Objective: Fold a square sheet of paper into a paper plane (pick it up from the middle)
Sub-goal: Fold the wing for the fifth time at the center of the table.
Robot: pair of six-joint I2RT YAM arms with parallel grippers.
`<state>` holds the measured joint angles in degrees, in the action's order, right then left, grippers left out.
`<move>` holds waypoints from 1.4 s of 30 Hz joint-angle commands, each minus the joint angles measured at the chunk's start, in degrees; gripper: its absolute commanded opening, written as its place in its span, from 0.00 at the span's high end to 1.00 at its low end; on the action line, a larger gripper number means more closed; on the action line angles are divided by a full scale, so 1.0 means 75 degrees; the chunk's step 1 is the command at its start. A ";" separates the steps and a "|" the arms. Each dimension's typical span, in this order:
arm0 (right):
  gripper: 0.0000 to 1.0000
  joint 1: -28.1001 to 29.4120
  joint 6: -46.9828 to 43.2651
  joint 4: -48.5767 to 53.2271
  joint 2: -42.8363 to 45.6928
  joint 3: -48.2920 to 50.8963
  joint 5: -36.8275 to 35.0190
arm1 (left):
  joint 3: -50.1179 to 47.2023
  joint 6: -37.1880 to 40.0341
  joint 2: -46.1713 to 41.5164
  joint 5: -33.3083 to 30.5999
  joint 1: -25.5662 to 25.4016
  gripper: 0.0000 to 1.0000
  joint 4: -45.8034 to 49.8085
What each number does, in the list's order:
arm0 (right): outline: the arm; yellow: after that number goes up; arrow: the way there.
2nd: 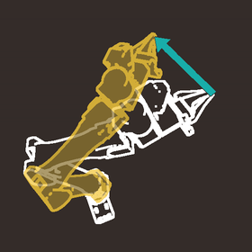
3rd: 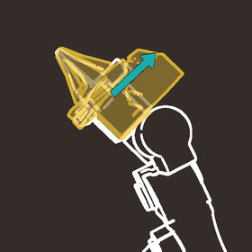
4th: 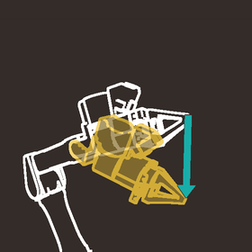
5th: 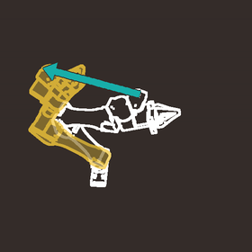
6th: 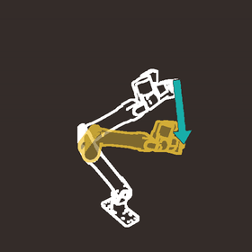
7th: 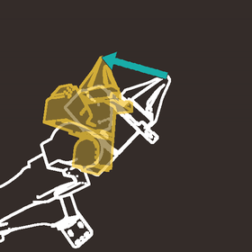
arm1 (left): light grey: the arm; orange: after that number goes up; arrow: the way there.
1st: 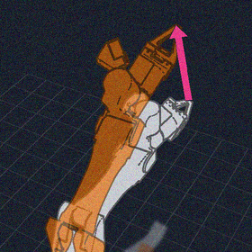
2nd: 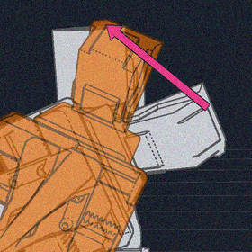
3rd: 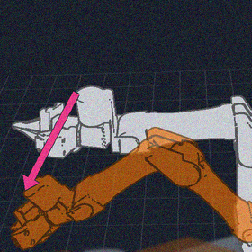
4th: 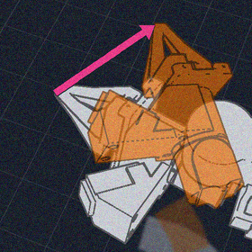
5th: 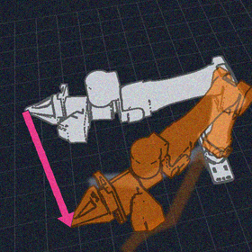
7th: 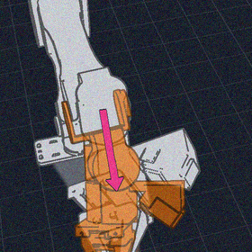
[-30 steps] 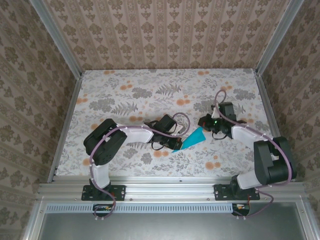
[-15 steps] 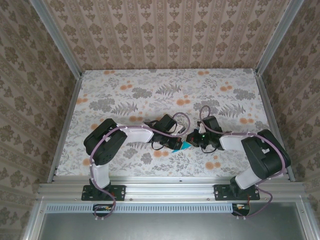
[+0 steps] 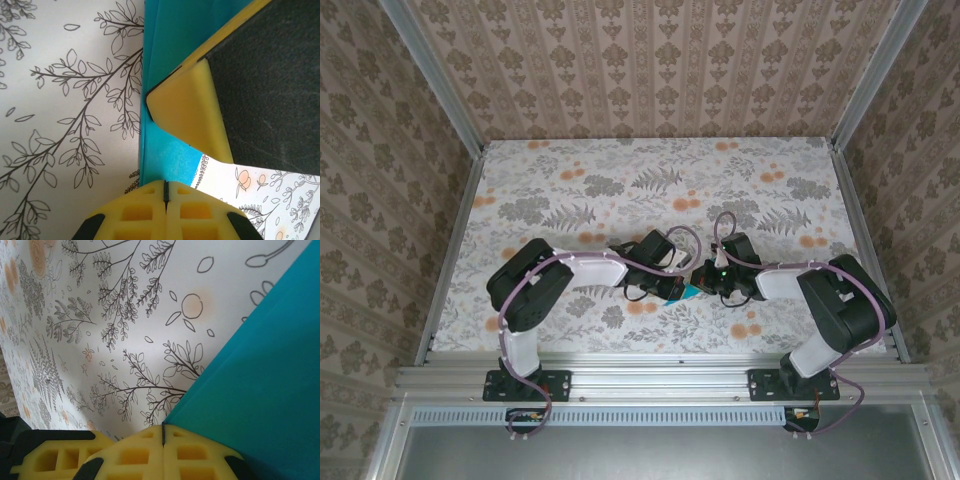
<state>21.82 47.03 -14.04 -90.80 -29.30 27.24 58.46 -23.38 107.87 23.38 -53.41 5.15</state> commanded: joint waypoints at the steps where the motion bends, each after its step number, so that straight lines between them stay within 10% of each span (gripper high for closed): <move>1: 1.00 0.0008 -0.0351 0.0970 -0.0554 0.0203 -0.1350 | -0.0578 -0.0013 0.0314 -0.0704 -0.0211 0.96 0.1974; 42: 1.00 0.0014 -0.0610 0.0794 -0.0917 0.0309 -0.1606 | -0.2084 -0.0901 -0.1083 -0.1242 -0.0814 0.98 0.2381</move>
<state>22.79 44.91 -16.67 -92.97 -29.69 27.66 47.92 -28.69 98.02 13.45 -58.43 5.28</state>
